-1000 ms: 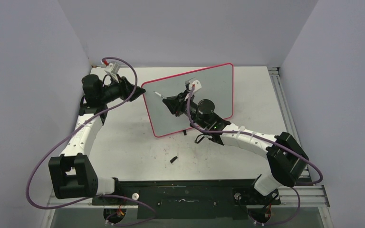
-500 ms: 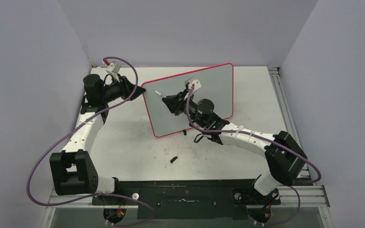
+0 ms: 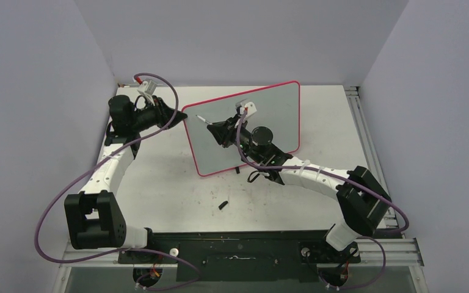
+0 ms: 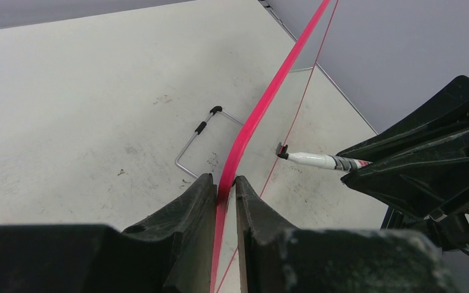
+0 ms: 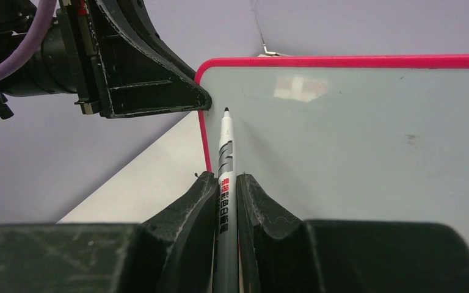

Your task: Write a sentence on the whiteboard

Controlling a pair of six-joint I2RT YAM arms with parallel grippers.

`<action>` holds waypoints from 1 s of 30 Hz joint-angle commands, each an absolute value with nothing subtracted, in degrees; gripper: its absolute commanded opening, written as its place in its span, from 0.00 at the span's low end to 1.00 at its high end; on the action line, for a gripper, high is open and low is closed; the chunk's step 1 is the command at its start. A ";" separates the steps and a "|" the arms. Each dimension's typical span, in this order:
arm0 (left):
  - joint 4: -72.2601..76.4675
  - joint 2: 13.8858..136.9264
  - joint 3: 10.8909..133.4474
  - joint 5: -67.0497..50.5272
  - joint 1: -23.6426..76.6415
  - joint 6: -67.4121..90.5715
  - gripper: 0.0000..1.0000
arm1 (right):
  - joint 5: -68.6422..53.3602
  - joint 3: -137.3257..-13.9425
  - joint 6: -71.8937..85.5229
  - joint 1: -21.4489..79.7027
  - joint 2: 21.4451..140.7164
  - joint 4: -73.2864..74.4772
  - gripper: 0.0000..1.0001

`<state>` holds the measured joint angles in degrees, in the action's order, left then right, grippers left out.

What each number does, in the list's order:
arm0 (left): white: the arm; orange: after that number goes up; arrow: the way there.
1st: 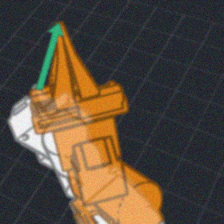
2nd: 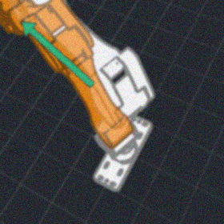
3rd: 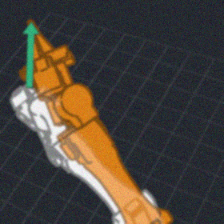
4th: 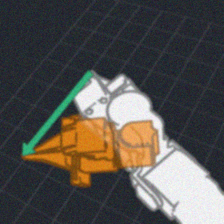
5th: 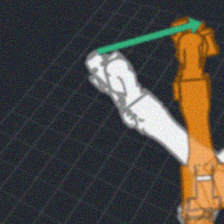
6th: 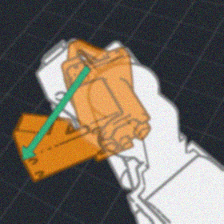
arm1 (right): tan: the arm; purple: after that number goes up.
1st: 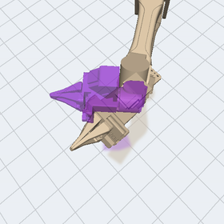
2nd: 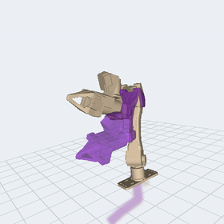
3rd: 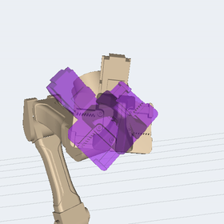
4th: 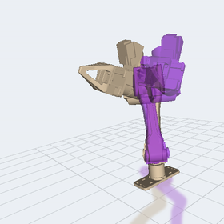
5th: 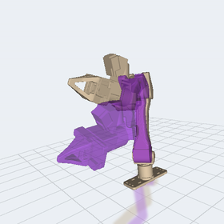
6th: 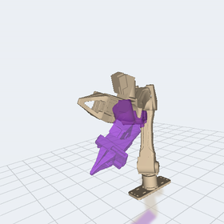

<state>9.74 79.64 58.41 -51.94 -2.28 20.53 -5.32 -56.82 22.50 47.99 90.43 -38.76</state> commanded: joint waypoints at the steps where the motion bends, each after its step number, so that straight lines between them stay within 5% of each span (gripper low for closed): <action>1: 12.96 79.80 58.27 -53.84 -2.20 19.91 0.15 | -4.73 -59.66 21.41 47.80 90.98 -42.80 0.05; 12: 13.71 79.38 57.10 -54.32 -2.20 18.18 0.00 | -4.04 -59.85 21.22 47.88 91.67 -43.82 0.05; 30: 14.49 79.06 56.25 -55.88 -2.20 16.87 0.00 | -2.04 -60.70 20.68 47.93 93.13 -43.93 0.05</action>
